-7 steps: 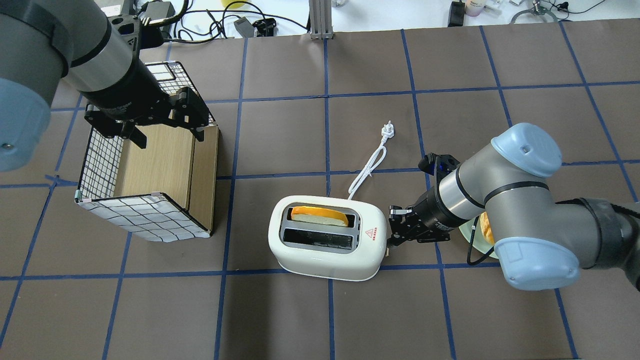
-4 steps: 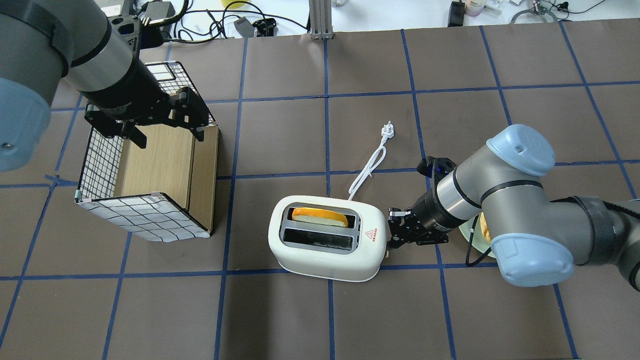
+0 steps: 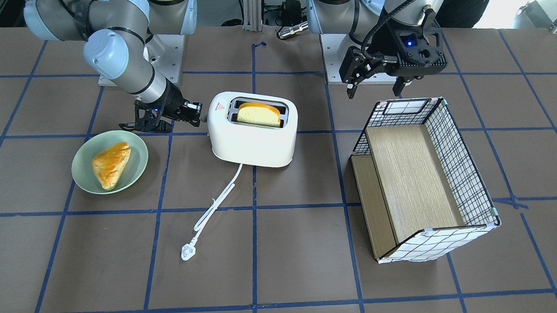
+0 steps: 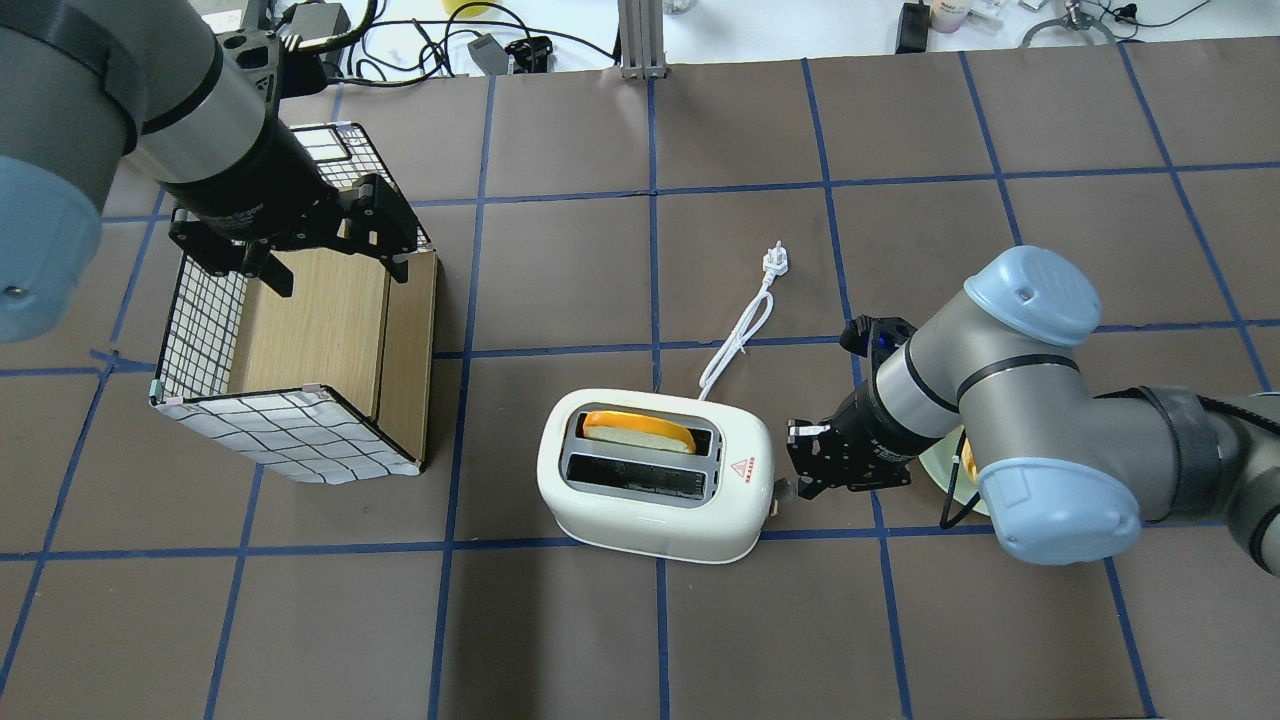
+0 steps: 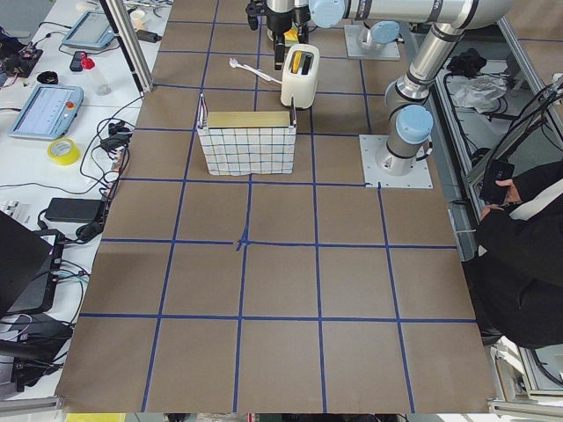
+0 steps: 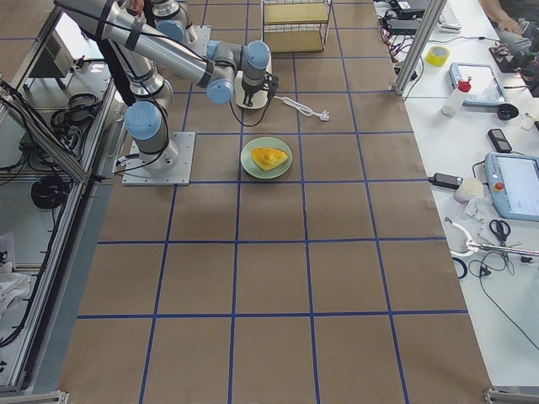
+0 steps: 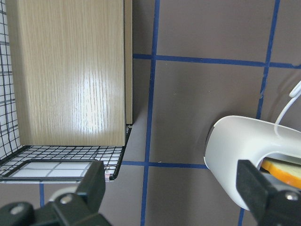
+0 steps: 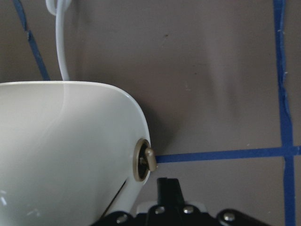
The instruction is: Press toaster with right arm
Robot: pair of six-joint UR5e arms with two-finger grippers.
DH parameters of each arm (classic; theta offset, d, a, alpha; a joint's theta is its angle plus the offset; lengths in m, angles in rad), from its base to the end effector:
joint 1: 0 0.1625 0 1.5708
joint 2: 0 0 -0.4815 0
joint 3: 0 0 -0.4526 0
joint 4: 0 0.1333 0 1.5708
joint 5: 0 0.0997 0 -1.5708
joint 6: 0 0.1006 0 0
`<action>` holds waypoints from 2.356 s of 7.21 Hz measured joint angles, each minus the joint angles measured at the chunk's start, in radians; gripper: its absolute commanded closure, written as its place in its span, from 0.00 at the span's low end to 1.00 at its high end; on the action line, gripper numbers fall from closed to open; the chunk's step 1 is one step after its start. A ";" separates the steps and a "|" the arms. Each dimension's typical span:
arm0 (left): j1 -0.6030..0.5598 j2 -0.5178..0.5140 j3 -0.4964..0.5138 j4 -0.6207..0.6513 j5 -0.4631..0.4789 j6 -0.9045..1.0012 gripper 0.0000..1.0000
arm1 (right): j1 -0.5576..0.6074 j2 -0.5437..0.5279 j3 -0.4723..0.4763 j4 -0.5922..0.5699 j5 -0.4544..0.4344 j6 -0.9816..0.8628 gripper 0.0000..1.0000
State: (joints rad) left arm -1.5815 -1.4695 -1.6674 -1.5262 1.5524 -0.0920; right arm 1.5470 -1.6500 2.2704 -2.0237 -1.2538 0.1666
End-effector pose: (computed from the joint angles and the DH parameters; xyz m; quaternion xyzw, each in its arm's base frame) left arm -0.1406 -0.5070 0.5481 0.0404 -0.9988 0.0241 0.0104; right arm 0.1548 -0.4163 0.2685 0.1067 0.9783 0.0936 0.1510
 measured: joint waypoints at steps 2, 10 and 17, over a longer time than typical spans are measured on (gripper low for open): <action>0.000 0.000 0.000 0.000 0.000 0.000 0.00 | -0.002 -0.012 -0.004 0.002 -0.107 0.003 1.00; 0.000 0.000 0.000 0.000 0.000 0.000 0.00 | 0.003 -0.066 -0.406 0.218 -0.331 -0.148 0.00; 0.000 0.000 0.000 0.000 0.000 0.000 0.00 | 0.012 0.099 -0.794 0.470 -0.331 -0.288 0.00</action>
State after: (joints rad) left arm -1.5815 -1.4696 -1.6674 -1.5262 1.5523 -0.0920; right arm 1.5589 -1.5507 1.4764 -1.5533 -1.5851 -0.1211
